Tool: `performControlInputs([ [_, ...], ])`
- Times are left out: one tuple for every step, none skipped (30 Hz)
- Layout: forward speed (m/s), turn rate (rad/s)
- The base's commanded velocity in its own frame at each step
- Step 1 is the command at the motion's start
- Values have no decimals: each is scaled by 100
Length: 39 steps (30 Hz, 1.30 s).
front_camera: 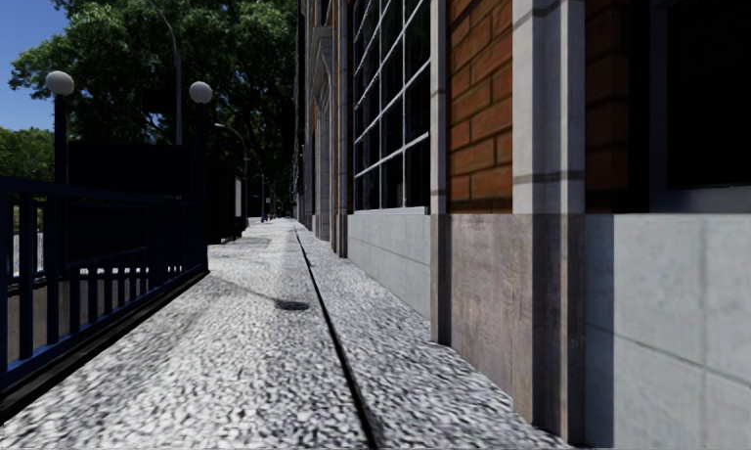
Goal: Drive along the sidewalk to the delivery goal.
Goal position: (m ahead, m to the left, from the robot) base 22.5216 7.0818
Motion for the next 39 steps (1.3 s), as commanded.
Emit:
performControlInputs([
  [126,80],
  [126,80],
  [126,74],
  [126,74],
  [126,31],
  [126,13],
  [126,5],
  [126,0],
  [126,0],
  [126,0],
  [126,0],
  [126,0],
  [126,0],
  [126,0],
  [126,0],
  [126,0],
  [126,0],
  [126,0],
  [126,0],
  [126,0],
  [126,0],
  [126,0],
  [126,0],
  [126,0],
  [126,0],
  [126,4],
  [126,52],
  [126,52],
  [126,57],
  [126,57],
  [126,6],
  [126,0],
  [126,0],
  [126,0],
  [126,0],
  [126,0],
  [126,0],
  [126,0],
  [126,0],
])
